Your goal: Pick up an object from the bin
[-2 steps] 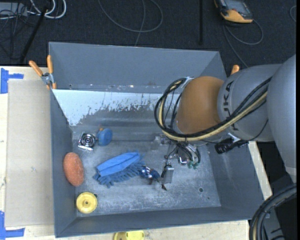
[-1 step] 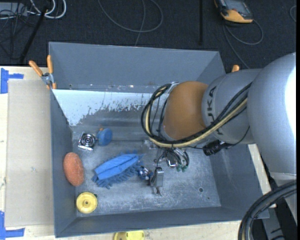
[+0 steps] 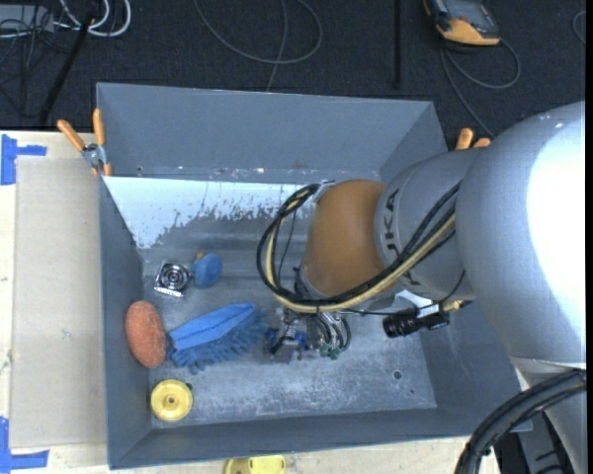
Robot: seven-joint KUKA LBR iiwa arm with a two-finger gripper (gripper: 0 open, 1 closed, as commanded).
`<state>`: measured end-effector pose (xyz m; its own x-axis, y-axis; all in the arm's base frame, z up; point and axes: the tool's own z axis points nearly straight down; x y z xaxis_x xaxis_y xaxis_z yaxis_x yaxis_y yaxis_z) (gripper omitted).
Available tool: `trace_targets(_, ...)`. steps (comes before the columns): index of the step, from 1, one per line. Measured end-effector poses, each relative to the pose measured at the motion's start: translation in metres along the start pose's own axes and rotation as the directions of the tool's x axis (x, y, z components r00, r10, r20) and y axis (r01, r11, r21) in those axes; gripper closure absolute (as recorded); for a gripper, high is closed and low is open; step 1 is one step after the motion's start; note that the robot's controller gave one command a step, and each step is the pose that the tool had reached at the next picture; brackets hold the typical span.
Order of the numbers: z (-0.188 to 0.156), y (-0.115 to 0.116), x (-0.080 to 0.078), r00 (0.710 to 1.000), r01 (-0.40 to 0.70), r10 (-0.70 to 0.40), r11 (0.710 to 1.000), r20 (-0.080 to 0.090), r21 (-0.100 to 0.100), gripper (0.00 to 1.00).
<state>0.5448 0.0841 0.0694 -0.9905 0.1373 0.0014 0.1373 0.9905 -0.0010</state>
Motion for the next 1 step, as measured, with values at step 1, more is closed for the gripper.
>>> trace_targets(1, 0.0000, 0.0000, 0.0000, 1.000, 0.001, -0.001, 1.000, 0.000, 0.000, 1.00)
